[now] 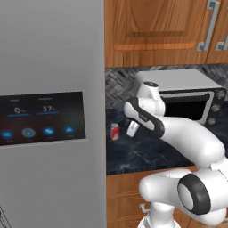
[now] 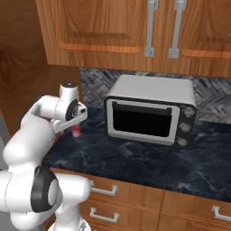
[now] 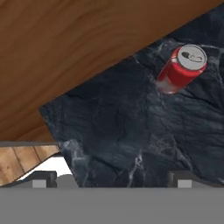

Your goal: Four empty soda cans are scattered around the kitchen. Gather all the cans and cluster them next to the stove for recycling.

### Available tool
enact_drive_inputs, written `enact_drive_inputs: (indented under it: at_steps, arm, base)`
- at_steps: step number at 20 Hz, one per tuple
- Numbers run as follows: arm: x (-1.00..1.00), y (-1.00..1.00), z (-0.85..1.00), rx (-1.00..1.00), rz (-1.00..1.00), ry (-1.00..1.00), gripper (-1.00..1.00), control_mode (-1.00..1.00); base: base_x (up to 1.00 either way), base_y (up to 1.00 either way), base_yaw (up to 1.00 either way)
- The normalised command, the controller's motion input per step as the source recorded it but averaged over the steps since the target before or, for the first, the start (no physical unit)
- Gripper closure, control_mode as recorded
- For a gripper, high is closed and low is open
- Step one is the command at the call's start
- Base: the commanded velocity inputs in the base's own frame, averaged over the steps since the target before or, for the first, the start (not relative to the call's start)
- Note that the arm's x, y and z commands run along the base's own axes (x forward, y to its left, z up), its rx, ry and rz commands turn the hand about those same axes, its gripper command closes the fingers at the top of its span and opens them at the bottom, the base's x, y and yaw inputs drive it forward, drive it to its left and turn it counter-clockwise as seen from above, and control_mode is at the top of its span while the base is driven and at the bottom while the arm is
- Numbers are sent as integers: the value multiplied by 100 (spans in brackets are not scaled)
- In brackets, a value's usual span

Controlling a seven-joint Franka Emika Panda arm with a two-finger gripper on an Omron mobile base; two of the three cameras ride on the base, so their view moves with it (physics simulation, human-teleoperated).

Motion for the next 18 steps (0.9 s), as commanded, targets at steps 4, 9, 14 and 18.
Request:
enact_drive_inputs:
  at_steps: [4,9,14,18]
  arm:
    - [16,0,6,14,6,0,-100,-100]
    - [22,5,2,8,3,0,-100,-100]
    - [26,7,1,5,0,0,-100,-100]
    - [15,15,-3,0,0,0,-100,-100]
  base:
    - [0,0,0]
    - [0,0,0]
    - [0,0,0]
    - [0,0,0]
